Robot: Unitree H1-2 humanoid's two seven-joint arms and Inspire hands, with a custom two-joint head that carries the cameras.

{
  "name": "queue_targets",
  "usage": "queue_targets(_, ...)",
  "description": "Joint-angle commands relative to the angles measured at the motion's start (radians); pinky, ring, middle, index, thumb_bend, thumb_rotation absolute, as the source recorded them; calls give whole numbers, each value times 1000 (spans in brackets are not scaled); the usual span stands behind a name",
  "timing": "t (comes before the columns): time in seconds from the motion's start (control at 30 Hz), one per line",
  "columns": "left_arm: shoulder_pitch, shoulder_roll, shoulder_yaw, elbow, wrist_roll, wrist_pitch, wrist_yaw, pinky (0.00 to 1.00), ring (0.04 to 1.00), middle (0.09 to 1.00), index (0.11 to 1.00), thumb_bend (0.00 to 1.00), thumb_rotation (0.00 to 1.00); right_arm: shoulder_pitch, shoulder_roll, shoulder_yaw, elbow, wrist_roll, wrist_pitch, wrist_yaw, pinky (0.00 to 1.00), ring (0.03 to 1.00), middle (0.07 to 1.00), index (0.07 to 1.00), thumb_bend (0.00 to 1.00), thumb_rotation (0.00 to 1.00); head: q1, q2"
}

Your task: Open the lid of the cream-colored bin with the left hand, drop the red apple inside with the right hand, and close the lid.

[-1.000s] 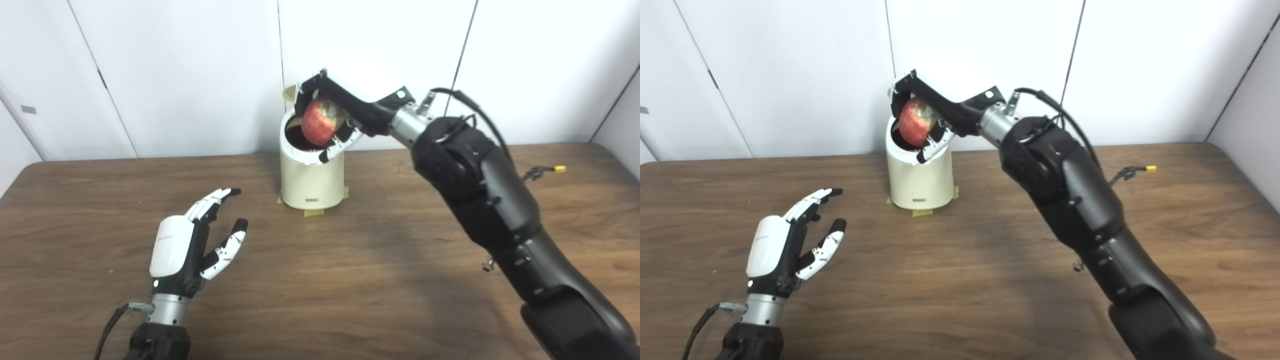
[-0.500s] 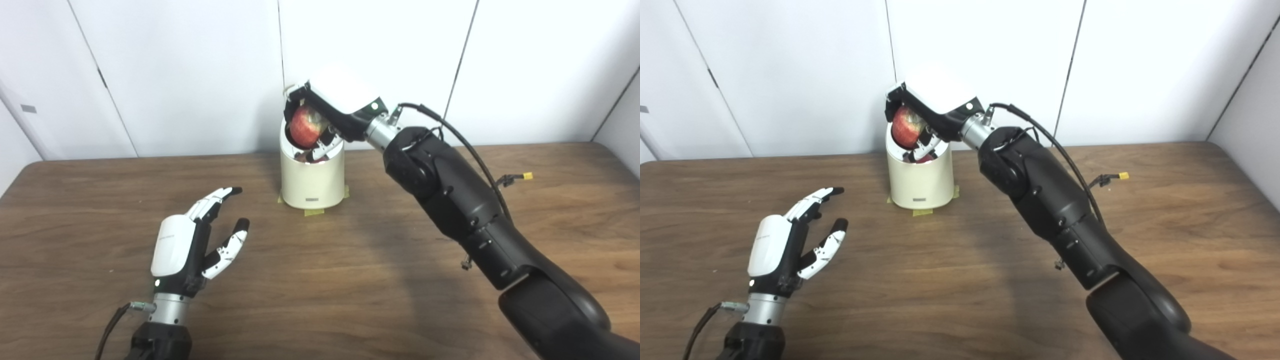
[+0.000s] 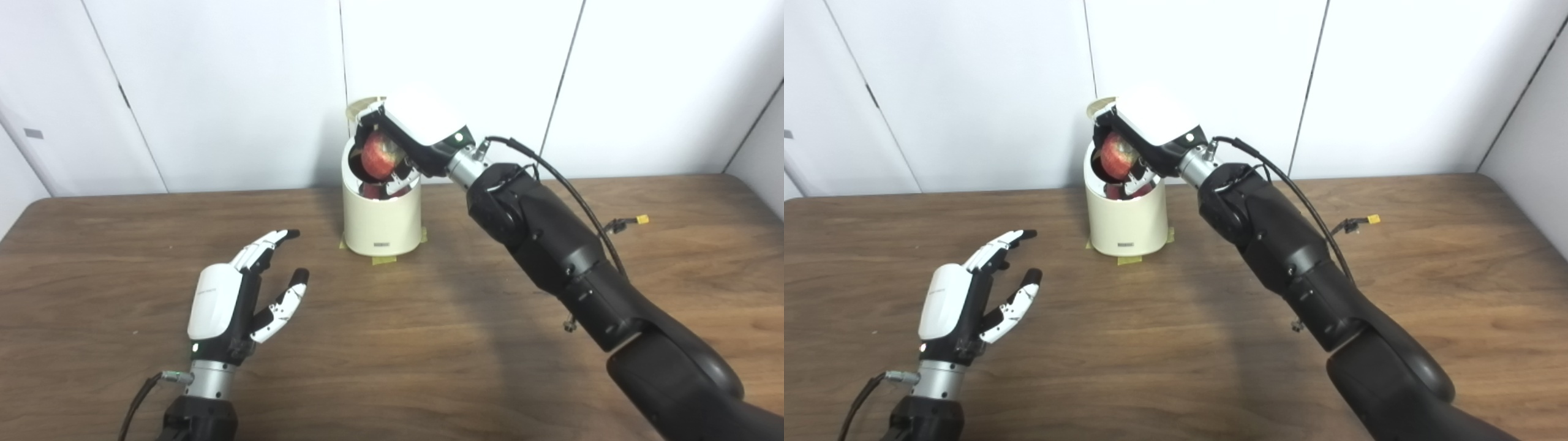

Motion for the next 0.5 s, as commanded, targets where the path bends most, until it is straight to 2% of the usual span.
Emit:
queue_targets(0.0,-2,-11,-6,-12,3,-8,18,648,800,843,824,350,770,-63,-1,-5,-11,-2,10,-24,381,465,569,441,508,0,-1,1)
queue_targets(0.17,-2,-10,-6,-12,1,-5,15,654,806,847,823,359,810,-55,-4,10,-50,-51,88,27,425,455,581,480,507,0,-2,-1)
queue_targets(0.2,-3,-10,-6,-11,1,-6,16,652,805,845,822,356,807,-54,-5,12,-59,-55,98,40,456,520,627,486,512,57,-2,-1)
queue_targets(0.23,-3,-10,-6,-10,1,-8,17,649,803,843,820,351,802,-53,-6,13,-65,-56,104,49,488,581,673,577,741,23,-2,-1)
queue_targets(0.3,-4,-9,-6,-4,-3,-13,19,647,803,843,821,350,798,-50,-8,15,-79,-59,113,61,522,646,728,658,884,4,-2,-3)
queue_targets(0.47,-2,-7,-6,-7,-1,-10,16,656,805,844,827,354,811,-44,-4,7,-90,-47,116,73,541,710,816,757,962,26,-1,-3)
